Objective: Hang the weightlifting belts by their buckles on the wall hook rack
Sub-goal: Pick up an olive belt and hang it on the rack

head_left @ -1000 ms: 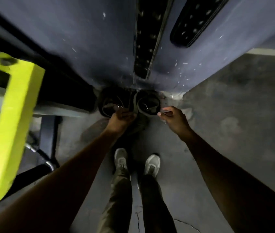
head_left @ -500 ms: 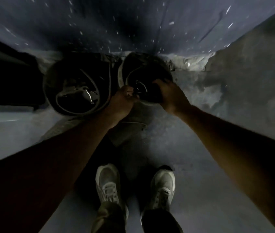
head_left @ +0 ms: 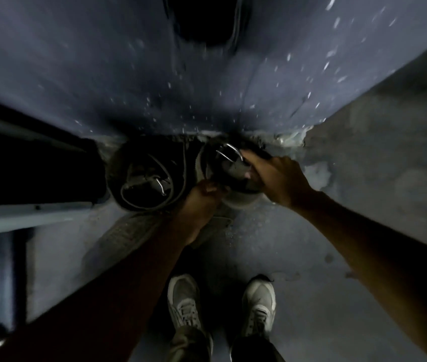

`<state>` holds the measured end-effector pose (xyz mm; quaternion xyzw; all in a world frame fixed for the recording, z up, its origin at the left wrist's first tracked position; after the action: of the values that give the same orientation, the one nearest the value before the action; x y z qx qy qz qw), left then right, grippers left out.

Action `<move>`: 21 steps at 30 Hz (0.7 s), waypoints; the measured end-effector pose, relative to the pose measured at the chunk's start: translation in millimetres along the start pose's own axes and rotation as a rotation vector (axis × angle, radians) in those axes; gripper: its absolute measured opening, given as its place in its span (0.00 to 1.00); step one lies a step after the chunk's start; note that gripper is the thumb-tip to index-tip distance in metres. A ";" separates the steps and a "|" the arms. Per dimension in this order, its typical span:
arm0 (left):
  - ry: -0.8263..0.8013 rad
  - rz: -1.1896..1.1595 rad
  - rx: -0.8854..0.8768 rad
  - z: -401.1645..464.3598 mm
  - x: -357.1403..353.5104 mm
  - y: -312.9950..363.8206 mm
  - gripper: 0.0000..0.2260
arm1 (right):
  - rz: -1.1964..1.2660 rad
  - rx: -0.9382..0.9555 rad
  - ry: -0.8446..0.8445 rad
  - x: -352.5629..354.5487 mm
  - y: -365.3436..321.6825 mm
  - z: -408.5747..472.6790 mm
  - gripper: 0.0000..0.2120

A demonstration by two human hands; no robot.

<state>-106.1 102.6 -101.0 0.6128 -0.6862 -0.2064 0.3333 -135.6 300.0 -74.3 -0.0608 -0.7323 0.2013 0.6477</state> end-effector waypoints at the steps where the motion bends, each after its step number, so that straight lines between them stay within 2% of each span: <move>1: -0.016 -0.047 0.017 -18.3 5.5 16.4 0.06 | 0.019 0.001 0.026 25.0 -8.8 -4.3 0.24; 4: -0.008 -0.207 0.039 -72.9 26.4 73.0 0.05 | 0.032 -0.045 0.095 101.7 -35.7 -18.1 0.26; 7: 0.015 -0.165 -0.040 -127.6 51.7 129.3 0.04 | -0.004 -0.070 0.133 182.0 -73.1 -35.5 0.29; 8: 0.040 -0.096 -0.075 -145.3 59.8 146.5 0.08 | -0.043 -0.055 0.137 208.8 -87.4 -42.0 0.29; 11: 0.086 0.106 -0.196 -197.0 82.2 196.2 0.33 | -0.133 -0.043 0.145 285.2 -137.1 -63.3 0.28; 14: 0.136 0.198 -0.251 -249.3 103.4 244.2 0.41 | -0.215 0.023 0.189 358.7 -188.9 -80.8 0.27; 16: 0.166 0.219 -0.283 -283.0 114.2 272.8 0.34 | -0.252 0.112 0.308 404.0 -216.1 -88.6 0.26; 18: 0.136 0.121 -0.334 -318.1 122.0 299.0 0.23 | -0.175 0.091 0.358 444.8 -235.5 -89.2 0.26; 21: -0.007 -0.188 -0.319 -378.7 135.3 338.0 0.15 | 0.216 -0.050 0.307 497.1 -256.7 -87.6 0.27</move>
<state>-78.5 72.9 422.7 0.6129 -0.5857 -0.3449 0.4029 -82.6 258.8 488.0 -0.1854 -0.6189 0.2398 0.7247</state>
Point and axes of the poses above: each hand's wrist, its own z-axis towards the middle knuckle, its own x-axis out of the back of the hand, y = z × x, the point moved 1 cm from there along z, towards the middle knuckle, and after that the axes turned 14 degrees about y, right-handed, at the moved point
